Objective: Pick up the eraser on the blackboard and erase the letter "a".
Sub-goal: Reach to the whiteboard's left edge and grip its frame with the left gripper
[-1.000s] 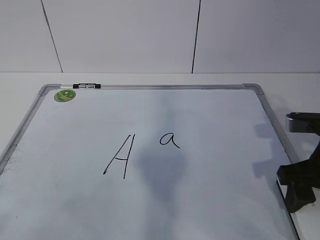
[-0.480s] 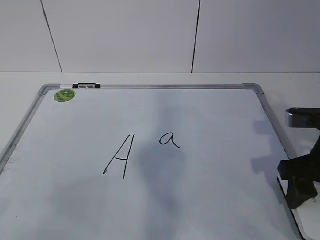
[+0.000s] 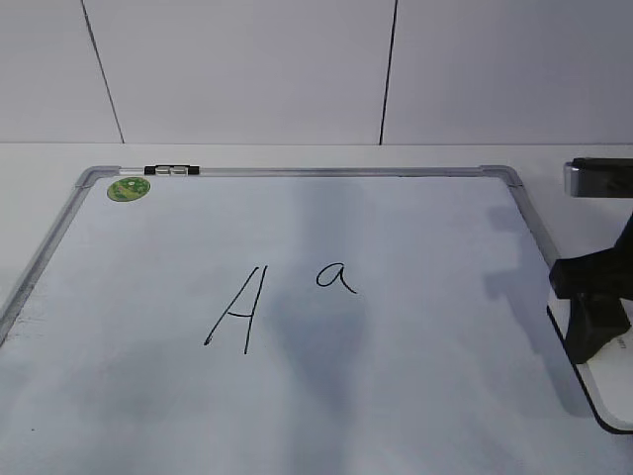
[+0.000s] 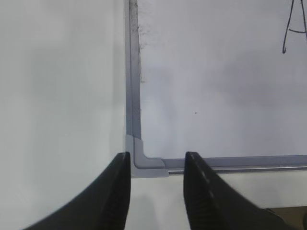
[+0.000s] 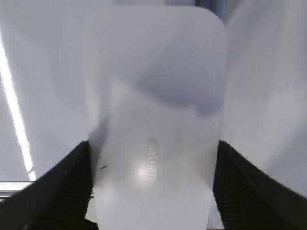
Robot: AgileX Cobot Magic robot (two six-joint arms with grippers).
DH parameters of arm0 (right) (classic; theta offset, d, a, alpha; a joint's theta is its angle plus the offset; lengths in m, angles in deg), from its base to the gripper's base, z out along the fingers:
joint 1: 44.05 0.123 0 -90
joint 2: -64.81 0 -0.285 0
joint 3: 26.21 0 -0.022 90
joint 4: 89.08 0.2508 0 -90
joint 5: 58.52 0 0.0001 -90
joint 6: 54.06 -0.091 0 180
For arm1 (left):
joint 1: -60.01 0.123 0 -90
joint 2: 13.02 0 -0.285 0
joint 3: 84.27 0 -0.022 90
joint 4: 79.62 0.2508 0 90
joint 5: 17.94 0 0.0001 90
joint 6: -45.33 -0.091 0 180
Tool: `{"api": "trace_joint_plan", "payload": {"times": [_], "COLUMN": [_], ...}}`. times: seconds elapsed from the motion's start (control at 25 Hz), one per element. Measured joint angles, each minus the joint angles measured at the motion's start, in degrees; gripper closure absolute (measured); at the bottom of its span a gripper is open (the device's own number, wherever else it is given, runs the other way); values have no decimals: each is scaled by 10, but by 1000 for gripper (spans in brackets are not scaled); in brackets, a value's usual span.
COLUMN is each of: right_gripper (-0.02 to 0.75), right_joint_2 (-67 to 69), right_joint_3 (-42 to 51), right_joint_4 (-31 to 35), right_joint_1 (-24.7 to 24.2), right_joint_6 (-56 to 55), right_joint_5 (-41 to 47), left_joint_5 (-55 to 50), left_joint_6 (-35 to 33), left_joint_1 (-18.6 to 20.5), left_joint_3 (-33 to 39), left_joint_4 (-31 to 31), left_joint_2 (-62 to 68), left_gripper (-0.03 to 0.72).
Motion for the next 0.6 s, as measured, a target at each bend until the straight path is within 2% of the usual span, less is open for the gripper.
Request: {"api": "trace_joint_plan", "payload": {"times": [0.24,0.44,0.6], "right_gripper": [176,176,176], "right_joint_2": [0,0,0], "right_joint_3": [-22,-22,-22], "right_joint_4": [0,1,5], "right_joint_1": [0,0,0], "right_joint_6": [0,4,8], "right_joint_5": [18,20,21], "left_joint_5": [12,28,58], "left_joint_6": [6,8,9], "left_joint_1": [0,0,0], "left_joint_3": [0,-23,-53], "left_joint_4": [-4,-6,-4], "left_joint_2": [108,201,270], "left_gripper": [396,328,307]}}
